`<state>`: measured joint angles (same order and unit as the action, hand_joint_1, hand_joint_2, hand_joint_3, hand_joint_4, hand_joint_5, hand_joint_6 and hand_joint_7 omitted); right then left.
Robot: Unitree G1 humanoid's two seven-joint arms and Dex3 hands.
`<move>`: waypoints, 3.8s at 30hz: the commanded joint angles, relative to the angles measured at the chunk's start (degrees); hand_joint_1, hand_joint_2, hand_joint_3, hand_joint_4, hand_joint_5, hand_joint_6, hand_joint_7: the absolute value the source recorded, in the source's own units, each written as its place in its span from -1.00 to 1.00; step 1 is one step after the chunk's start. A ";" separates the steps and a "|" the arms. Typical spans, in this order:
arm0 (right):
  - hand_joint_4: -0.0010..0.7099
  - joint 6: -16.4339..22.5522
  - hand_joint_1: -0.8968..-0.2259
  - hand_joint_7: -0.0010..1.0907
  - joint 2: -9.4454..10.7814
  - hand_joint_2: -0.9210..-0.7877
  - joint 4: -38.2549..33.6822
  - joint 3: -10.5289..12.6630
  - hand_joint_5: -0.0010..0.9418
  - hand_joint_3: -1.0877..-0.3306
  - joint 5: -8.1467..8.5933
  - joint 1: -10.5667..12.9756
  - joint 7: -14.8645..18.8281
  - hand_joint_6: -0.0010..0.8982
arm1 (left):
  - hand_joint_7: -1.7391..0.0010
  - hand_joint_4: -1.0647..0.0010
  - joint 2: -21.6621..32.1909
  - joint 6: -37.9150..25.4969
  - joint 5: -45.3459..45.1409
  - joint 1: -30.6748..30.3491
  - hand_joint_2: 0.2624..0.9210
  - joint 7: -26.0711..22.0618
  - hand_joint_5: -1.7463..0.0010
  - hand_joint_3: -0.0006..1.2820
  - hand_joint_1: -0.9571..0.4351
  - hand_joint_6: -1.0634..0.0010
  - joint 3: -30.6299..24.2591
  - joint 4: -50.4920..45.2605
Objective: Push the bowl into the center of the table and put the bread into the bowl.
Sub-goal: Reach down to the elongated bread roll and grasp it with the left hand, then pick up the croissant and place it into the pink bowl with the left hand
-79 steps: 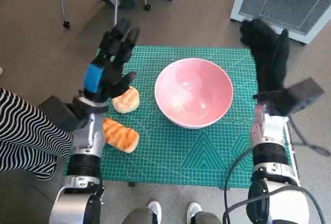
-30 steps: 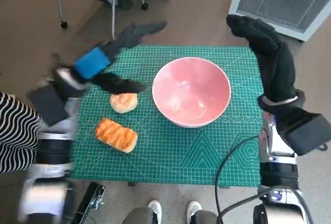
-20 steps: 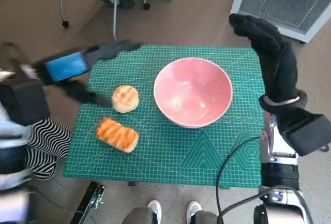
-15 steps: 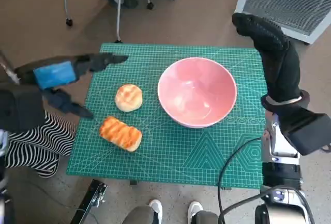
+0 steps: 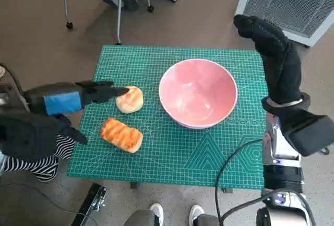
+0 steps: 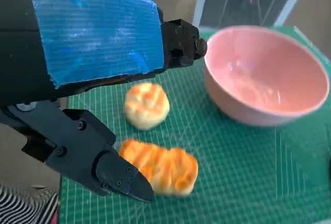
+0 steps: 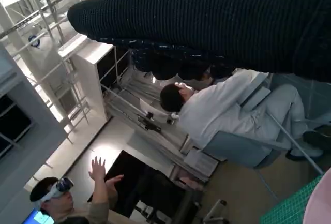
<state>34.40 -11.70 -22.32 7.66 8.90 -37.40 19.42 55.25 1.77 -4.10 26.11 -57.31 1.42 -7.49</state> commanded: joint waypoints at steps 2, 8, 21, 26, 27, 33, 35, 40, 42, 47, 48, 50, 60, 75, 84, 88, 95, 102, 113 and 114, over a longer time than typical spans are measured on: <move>-0.52 -1.21 -0.65 -0.02 0.22 -1.00 -0.21 -0.11 -1.00 0.09 0.67 0.78 -0.22 -0.99 | 0.97 0.90 0.57 1.47 -1.48 -0.79 0.26 -1.03 0.99 -0.98 0.15 0.68 2.34 -0.42; -0.52 -1.52 -0.66 -0.01 0.30 -1.00 0.00 -0.06 -1.00 0.09 0.90 0.88 -0.08 -0.99 | 0.99 0.87 -0.85 3.73 -2.15 -0.85 0.26 -0.56 0.99 -0.98 0.09 0.67 4.71 2.45; -0.52 -1.98 -0.66 0.00 -0.03 -1.00 0.75 0.17 -1.00 0.10 1.44 1.30 0.39 -0.99 | 0.99 0.80 -5.45 15.28 -7.44 -1.18 0.27 5.18 0.99 -0.99 -0.09 0.66 9.08 13.93; -0.52 -2.00 -0.66 0.01 -0.21 -1.00 0.87 0.29 -1.00 0.10 1.59 1.51 0.60 -0.99 | 0.99 0.77 -7.09 19.62 -10.67 -0.74 0.28 8.23 0.99 -0.99 -0.14 0.65 10.92 19.11; -0.52 -1.99 -0.66 0.01 -0.22 -1.00 0.92 0.29 -1.00 0.10 1.59 1.58 0.62 -0.99 | 0.99 0.76 -7.32 20.32 -11.22 -0.63 0.28 8.72 0.99 -0.99 -0.15 0.65 11.20 19.92; -0.52 -1.72 -0.66 0.01 -0.28 -1.00 0.81 0.18 -1.00 0.10 1.45 1.73 0.61 -0.99 | 0.99 0.73 -8.74 23.99 -15.50 0.34 0.30 12.16 0.99 -0.99 -0.20 0.63 13.48 25.07; -0.52 -1.60 -0.66 0.01 -0.33 -1.00 0.71 0.15 -1.00 0.10 1.42 1.71 0.62 -0.99 | 0.99 0.72 -9.25 24.88 -16.73 0.68 0.30 13.08 0.99 -0.99 -0.22 0.62 14.15 26.58; -0.52 -1.64 -0.65 0.01 -0.36 -1.00 0.82 0.11 -1.00 0.10 1.35 1.70 0.56 -1.00 | 0.99 0.71 -10.02 25.69 -18.77 1.23 0.32 14.45 0.99 -0.99 -0.26 0.61 15.25 28.73; -0.52 -1.64 -0.65 0.01 -0.37 -1.00 0.82 0.10 -1.00 0.10 1.35 1.70 0.56 -1.00 | 0.99 0.71 -10.11 25.96 -18.96 1.33 0.32 14.60 0.99 -0.99 -0.27 0.60 15.25 29.03; -0.52 -2.03 -0.65 0.02 -0.40 -1.00 1.62 0.00 -1.00 0.10 1.57 1.73 0.65 -1.00 | 0.98 0.70 -12.20 21.71 -22.55 1.67 0.32 14.76 0.99 -0.99 -0.21 0.55 17.57 30.95; -0.52 -2.06 -0.65 0.02 -0.43 -1.00 1.79 -0.04 -1.00 0.10 1.56 1.81 0.64 -1.00 | 0.97 0.69 -12.43 21.22 -23.03 1.71 0.32 14.96 0.99 -0.99 -0.19 0.53 17.85 31.20; -0.52 -2.09 -0.65 0.02 -0.47 -1.00 1.87 -0.09 -1.00 0.10 1.51 1.79 0.64 -1.00 | 0.97 0.67 -12.83 20.51 -23.85 1.98 0.33 15.34 0.99 -0.99 -0.15 0.49 18.41 31.87; -0.52 -2.20 -0.66 0.02 -0.53 -1.00 2.03 -0.22 -1.00 0.10 1.56 1.86 0.88 -1.00 | 0.90 0.26 -14.17 17.78 -27.54 2.74 0.51 16.85 0.96 -0.93 0.13 0.12 21.13 34.47; -0.51 -2.28 -0.65 0.02 -0.65 -1.00 1.62 -0.32 -1.00 0.11 2.50 1.70 1.34 -1.00 | -0.06 -0.22 -13.28 21.88 -26.63 1.69 0.93 21.47 -0.22 -0.83 0.51 -0.01 20.93 35.09; -0.52 -2.53 -0.65 0.02 -0.49 -1.00 1.39 -0.25 -1.00 0.11 2.74 1.52 1.44 -1.00 | -0.37 -0.37 -11.39 20.24 -21.34 0.20 0.99 16.19 -0.29 -0.90 0.38 -0.11 18.93 28.66; -0.52 -2.56 -0.65 0.02 -0.45 -1.00 1.17 -0.19 -1.00 0.12 2.89 1.47 1.58 -1.00 | -0.40 -0.39 -10.31 18.07 -17.67 -0.50 0.99 12.11 -0.24 -0.91 0.38 -0.13 17.16 23.63; -0.52 -2.38 -0.65 0.02 -0.45 -1.00 0.85 -0.03 -1.00 0.12 3.18 1.43 1.93 -1.00 | -0.40 -0.43 -8.94 14.18 -9.56 0.38 0.99 5.75 -0.21 -0.93 0.38 -0.16 12.67 14.72; -0.52 -2.43 -0.65 0.02 -0.74 -1.00 0.65 0.28 -1.00 0.12 3.39 1.27 2.23 -1.00 | -0.38 -0.45 -9.77 10.08 -2.97 4.30 0.98 3.75 -0.20 -0.94 0.38 -0.18 8.03 8.41; -0.51 -2.16 -0.64 0.02 -1.07 -1.00 0.89 0.55 -1.00 0.12 3.30 1.63 2.28 -1.00 | -0.38 -0.38 -17.60 3.20 -0.45 15.86 1.00 10.32 -0.26 -0.92 0.38 -0.17 5.71 4.44; -0.51 -2.12 -0.64 0.02 -1.09 -1.00 0.86 0.57 -1.00 0.12 3.31 1.64 2.29 -1.00 | -0.38 -0.37 -18.14 3.05 -0.58 16.31 1.00 10.81 -0.26 -0.92 0.38 -0.17 5.82 4.55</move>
<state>32.66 -12.56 -20.93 8.06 11.56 -36.99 21.20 39.73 5.95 -4.74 39.48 -48.69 7.03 -2.00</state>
